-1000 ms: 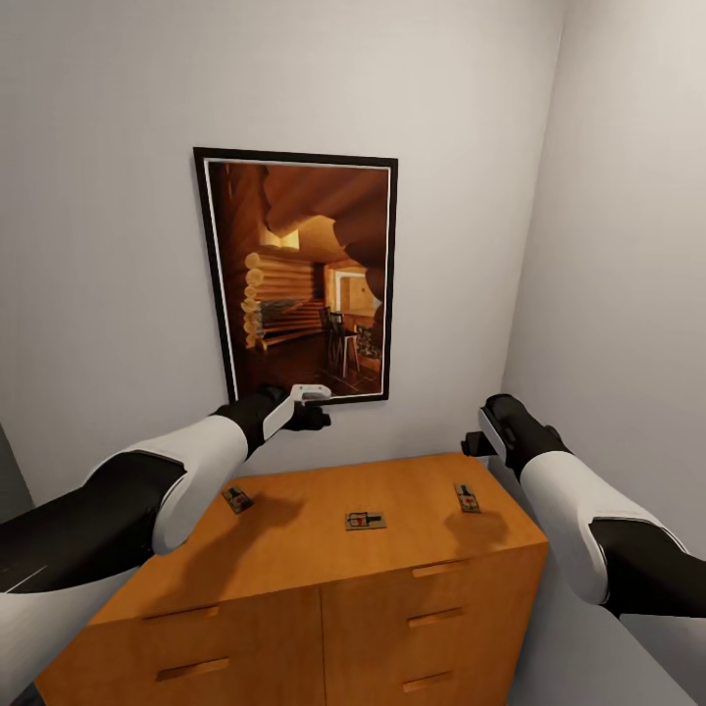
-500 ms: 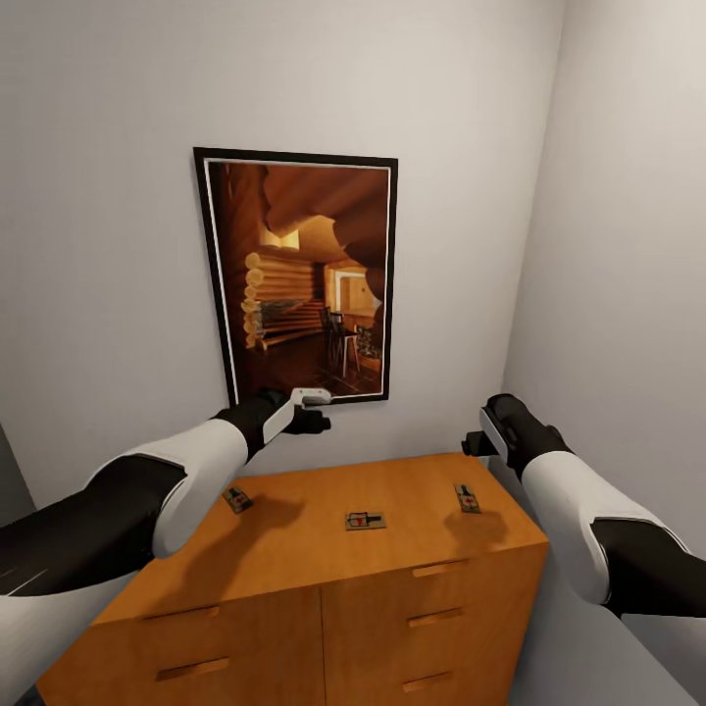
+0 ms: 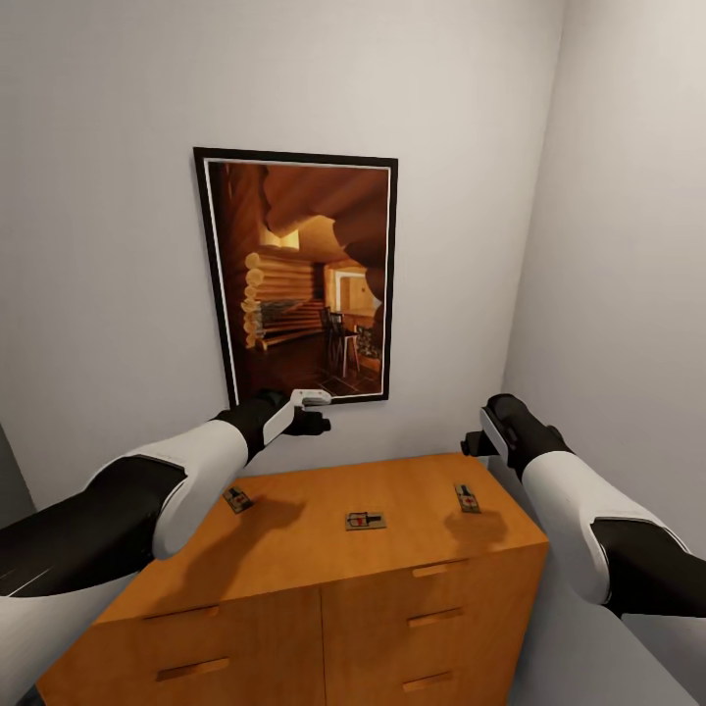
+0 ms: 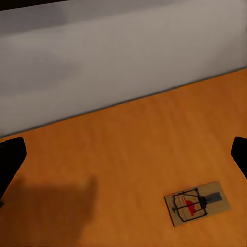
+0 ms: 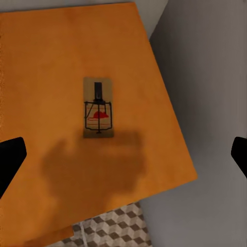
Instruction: Take the four mousetraps from the cabinet in the bathroom and place them on the bathroom floor. Make sure all four end up on the same floor surface, and ensure that at least two of them are either under or directly next to the same bathroom sink.
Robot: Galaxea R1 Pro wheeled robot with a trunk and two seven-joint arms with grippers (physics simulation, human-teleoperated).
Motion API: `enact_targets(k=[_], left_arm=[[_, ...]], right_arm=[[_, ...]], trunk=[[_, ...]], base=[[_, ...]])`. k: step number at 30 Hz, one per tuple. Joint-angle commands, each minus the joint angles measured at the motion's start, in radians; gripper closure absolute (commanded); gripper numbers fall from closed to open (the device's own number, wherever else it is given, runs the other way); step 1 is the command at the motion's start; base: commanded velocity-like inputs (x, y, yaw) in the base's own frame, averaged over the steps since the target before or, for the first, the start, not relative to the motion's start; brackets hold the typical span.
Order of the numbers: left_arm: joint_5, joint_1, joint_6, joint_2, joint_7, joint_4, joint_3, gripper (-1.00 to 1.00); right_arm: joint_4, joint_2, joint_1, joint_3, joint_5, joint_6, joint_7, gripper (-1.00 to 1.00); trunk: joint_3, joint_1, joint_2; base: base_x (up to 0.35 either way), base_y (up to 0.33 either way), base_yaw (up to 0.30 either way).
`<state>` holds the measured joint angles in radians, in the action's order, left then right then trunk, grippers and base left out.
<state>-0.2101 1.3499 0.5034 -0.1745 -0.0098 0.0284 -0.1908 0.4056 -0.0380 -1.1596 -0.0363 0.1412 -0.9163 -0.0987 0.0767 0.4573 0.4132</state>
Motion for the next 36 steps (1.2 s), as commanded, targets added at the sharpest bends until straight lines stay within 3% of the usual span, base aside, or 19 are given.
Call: enact_targets(k=[1, 29, 36], left_arm=[[-0.008, 0.0, 0.004, 0.0, -0.001, 0.001, -0.009, -1.0], [-0.008, 0.0, 0.004, 0.0, 0.007, 0.001, -0.009, -1.0], [-0.008, -0.001, 0.005, 0.0, 0.007, 0.0, -0.009, -1.0]], right_arm=[[0.001, 0.001, 0.0, -0.004, 0.008, -0.004, 0.003, -1.0], [0.002, 0.003, 0.0, -0.003, 0.009, -0.004, 0.005, -1.0], [0.002, 0.005, 0.0, -0.002, 0.009, -0.004, 0.005, -1.0]], trunk=[[-0.001, 0.0, 0.001], [-0.001, 0.0, 0.001], [-0.001, 0.0, 0.001]], base=[[0.0, 0.0, 0.0], [0.0, 0.0, 0.0], [0.144, 0.0, 0.0]])
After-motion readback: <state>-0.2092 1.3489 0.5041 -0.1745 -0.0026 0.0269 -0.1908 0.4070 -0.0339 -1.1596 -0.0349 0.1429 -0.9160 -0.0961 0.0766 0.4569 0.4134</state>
